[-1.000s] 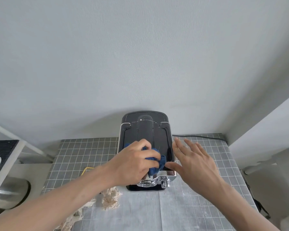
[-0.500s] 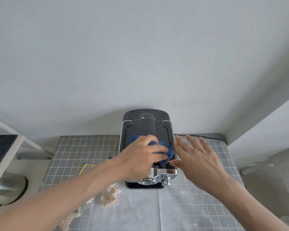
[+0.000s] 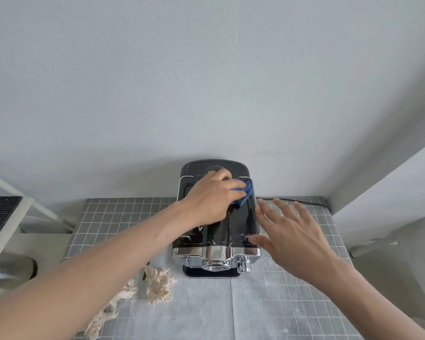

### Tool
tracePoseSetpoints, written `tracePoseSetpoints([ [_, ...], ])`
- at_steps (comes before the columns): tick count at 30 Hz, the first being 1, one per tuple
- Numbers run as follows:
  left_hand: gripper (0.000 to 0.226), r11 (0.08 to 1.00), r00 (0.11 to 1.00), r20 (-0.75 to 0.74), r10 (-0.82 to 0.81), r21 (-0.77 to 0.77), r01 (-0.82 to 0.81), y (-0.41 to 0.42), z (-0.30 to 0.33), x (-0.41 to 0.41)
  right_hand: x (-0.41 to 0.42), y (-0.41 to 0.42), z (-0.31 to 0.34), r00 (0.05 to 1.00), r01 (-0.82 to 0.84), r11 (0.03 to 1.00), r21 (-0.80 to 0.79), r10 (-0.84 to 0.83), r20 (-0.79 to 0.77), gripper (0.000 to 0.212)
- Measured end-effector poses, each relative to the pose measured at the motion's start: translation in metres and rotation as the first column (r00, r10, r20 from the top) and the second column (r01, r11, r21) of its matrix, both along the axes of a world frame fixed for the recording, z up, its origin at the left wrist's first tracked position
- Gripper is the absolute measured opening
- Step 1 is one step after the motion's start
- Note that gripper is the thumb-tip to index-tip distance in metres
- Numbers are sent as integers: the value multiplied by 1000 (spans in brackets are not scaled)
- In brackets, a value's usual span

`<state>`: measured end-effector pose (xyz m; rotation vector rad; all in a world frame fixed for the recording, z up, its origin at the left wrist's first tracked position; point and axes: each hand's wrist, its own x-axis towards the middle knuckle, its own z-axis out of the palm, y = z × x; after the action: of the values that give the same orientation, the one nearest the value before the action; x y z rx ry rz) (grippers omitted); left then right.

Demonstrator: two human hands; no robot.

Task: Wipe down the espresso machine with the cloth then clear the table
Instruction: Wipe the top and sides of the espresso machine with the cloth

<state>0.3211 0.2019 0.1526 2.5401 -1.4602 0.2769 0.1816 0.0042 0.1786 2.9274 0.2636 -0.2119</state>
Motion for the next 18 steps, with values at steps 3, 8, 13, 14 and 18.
tracePoseSetpoints([
  [3, 46, 999, 999, -3, 37, -17, -37, -2, -3, -1, -1, 1, 2, 1000, 10, 1000, 0, -10, 17, 76],
  [8, 50, 999, 998, -63, -31, 22, 32, 8, 0, -27, 0, 4, 0, 999, 18, 1000, 0, -18, 31, 76],
  [13, 48, 980, 981, -104, -164, 99, 174, 17, 2, -54, 0, 3, -1, 999, 4, 1000, 5, -5, 48, 75],
  [14, 47, 977, 978, -110, -175, 101, 187, 18, 2, -55, 0, 2, -1, 999, 1, 1000, 8, -1, 47, 75],
  [18, 46, 973, 982, -53, -182, 135, 188, 17, 7, -55, 1, 0, -3, 999, -4, 1000, 17, 3, 50, 75],
])
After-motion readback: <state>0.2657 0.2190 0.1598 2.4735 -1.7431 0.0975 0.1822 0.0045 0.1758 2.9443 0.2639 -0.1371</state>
